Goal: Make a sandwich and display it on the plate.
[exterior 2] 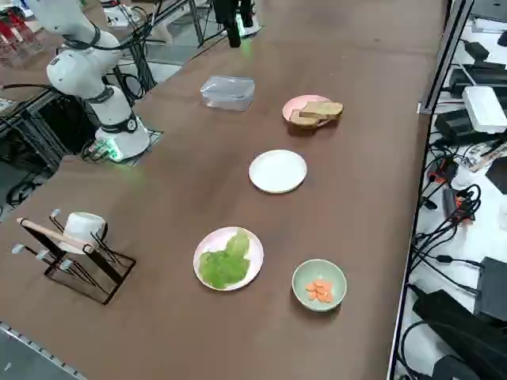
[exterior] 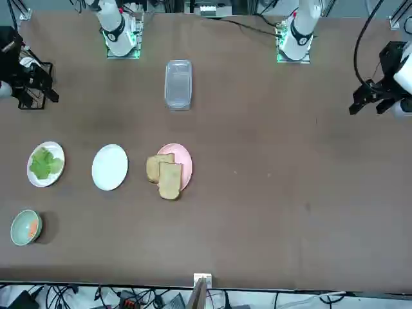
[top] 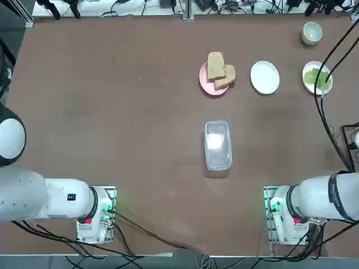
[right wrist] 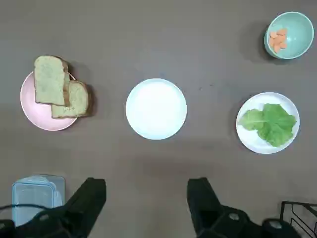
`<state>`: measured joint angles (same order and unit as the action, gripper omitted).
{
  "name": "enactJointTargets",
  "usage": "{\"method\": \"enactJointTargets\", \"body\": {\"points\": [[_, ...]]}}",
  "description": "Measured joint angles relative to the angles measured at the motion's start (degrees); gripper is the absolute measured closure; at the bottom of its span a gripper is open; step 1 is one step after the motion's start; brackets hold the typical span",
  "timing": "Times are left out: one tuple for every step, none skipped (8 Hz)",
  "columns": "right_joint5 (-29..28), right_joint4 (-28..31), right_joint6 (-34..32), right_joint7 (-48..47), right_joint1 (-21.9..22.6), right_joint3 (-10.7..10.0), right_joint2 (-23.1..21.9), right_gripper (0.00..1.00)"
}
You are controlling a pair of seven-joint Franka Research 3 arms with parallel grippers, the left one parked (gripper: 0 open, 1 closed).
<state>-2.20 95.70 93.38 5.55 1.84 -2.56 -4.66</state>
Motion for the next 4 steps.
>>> {"method": "enactJointTargets", "body": {"points": [[0.1, 0.0, 0.0, 0.0, 0.0, 0.0, 0.0, 0.0], [0.2, -0.1, 0.0, 0.0, 0.1, 0.1, 0.0, 0.0], [0.3, -0.1, 0.0, 0.0, 0.7, 0.1, 0.2, 0.0], [0.3, 0.0, 0.0, 0.0, 1.8, 0.1, 0.8, 0.0]]}}
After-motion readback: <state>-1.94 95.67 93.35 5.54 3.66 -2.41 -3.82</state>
